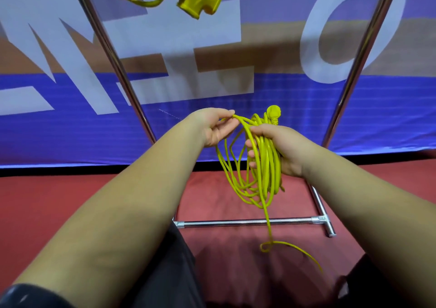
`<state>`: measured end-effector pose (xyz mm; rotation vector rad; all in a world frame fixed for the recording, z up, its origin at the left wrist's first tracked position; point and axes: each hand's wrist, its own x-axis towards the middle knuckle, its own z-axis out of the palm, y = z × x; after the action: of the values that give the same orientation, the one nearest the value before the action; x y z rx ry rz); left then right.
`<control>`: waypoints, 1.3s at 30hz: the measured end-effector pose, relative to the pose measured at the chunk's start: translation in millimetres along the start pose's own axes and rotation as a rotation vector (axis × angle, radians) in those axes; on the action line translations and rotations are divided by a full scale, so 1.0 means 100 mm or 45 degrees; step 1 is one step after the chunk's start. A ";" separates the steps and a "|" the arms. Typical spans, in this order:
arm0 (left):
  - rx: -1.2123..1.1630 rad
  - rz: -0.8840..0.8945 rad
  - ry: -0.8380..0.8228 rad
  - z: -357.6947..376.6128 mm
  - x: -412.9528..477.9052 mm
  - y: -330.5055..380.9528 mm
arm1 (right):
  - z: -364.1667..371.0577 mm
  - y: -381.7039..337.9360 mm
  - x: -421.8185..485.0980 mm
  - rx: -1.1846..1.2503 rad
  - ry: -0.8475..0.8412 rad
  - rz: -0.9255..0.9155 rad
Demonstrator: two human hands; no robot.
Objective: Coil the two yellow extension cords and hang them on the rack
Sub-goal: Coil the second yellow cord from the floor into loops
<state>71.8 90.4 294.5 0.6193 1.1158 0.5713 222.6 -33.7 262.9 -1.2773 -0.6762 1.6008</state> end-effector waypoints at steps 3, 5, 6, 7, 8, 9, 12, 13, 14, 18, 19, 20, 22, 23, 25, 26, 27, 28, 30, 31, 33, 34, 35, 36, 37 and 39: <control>0.476 0.032 0.131 -0.03 0.00 -0.07 | -0.03 -0.02 0.03 0.019 0.075 -0.048; 0.791 0.020 0.114 -0.05 -0.06 -0.11 | -0.05 -0.04 0.04 0.049 0.121 -0.079; 0.905 0.003 0.063 -0.06 -0.10 -0.13 | -0.05 -0.05 0.04 0.073 0.140 -0.093; 1.021 -0.019 -0.003 -0.06 -0.15 -0.15 | -0.05 -0.07 0.04 0.101 0.165 -0.109; 1.145 -0.038 -0.079 -0.06 -0.20 -0.19 | -0.06 -0.09 0.04 0.130 0.195 -0.129; 1.276 -0.044 -0.172 -0.06 -0.26 -0.24 | -0.07 -0.11 0.05 0.164 0.226 -0.151; 1.596 0.031 -0.571 -0.06 -0.36 -0.45 | -0.11 -0.17 0.05 0.264 0.323 -0.207; 1.656 0.093 -0.638 -0.04 -0.37 -0.53 | -0.12 -0.18 0.05 0.290 0.344 -0.220; 1.689 0.176 -0.634 -0.02 -0.36 -0.59 | -0.13 -0.19 0.05 0.310 0.363 -0.227; 1.666 0.458 -0.506 0.06 -0.32 -0.67 | -0.15 -0.24 0.00 0.387 0.377 -0.252; 1.662 0.492 -0.507 0.06 -0.33 -0.65 | -0.15 -0.25 -0.02 0.395 0.369 -0.271; 1.648 0.522 -0.510 0.06 -0.35 -0.64 | -0.15 -0.25 -0.03 0.395 0.358 -0.281; 1.575 0.573 -0.522 0.05 -0.41 -0.60 | -0.15 -0.24 -0.06 0.365 0.323 -0.277; 1.523 0.590 -0.527 0.04 -0.44 -0.60 | -0.15 -0.22 -0.06 0.337 0.304 -0.273; 1.422 0.589 -0.541 0.04 -0.47 -0.60 | -0.15 -0.20 -0.08 0.299 0.291 -0.275; 1.371 0.569 -0.553 0.03 -0.47 -0.62 | -0.14 -0.19 -0.09 0.297 0.297 -0.277; 1.322 0.537 -0.572 0.02 -0.46 -0.65 | -0.13 -0.20 -0.11 0.304 0.303 -0.279; 1.297 0.492 -0.597 0.01 -0.44 -0.68 | -0.12 -0.21 -0.12 0.321 0.304 -0.280; 1.395 0.384 -0.656 -0.04 -0.40 -0.77 | -0.13 -0.24 -0.14 0.381 0.307 -0.293; 1.492 0.323 -0.675 -0.09 -0.37 -0.82 | -0.15 -0.24 -0.14 0.397 0.315 -0.303; 1.626 0.217 -0.727 -0.16 -0.31 -0.92 | -0.17 -0.25 -0.15 0.401 0.328 -0.317; 1.648 0.179 -0.752 -0.18 -0.29 -0.96 | -0.18 -0.24 -0.15 0.404 0.324 -0.319; 1.639 0.147 -0.762 -0.20 -0.25 -1.01 | -0.18 -0.23 -0.15 0.415 0.316 -0.317; 1.591 0.110 -0.760 -0.22 -0.21 -1.06 | -0.17 -0.23 -0.16 0.435 0.310 -0.317; 1.525 0.071 -0.748 -0.23 -0.16 -1.12 | -0.16 -0.23 -0.16 0.467 0.311 -0.323; 1.525 0.033 -0.717 -0.27 -0.09 -1.22 | -0.16 -0.26 -0.14 0.566 0.332 -0.353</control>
<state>56.8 2.9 205.6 1.6981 0.8142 -0.3361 246.6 -38.8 285.9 -0.9889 -0.2945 1.2404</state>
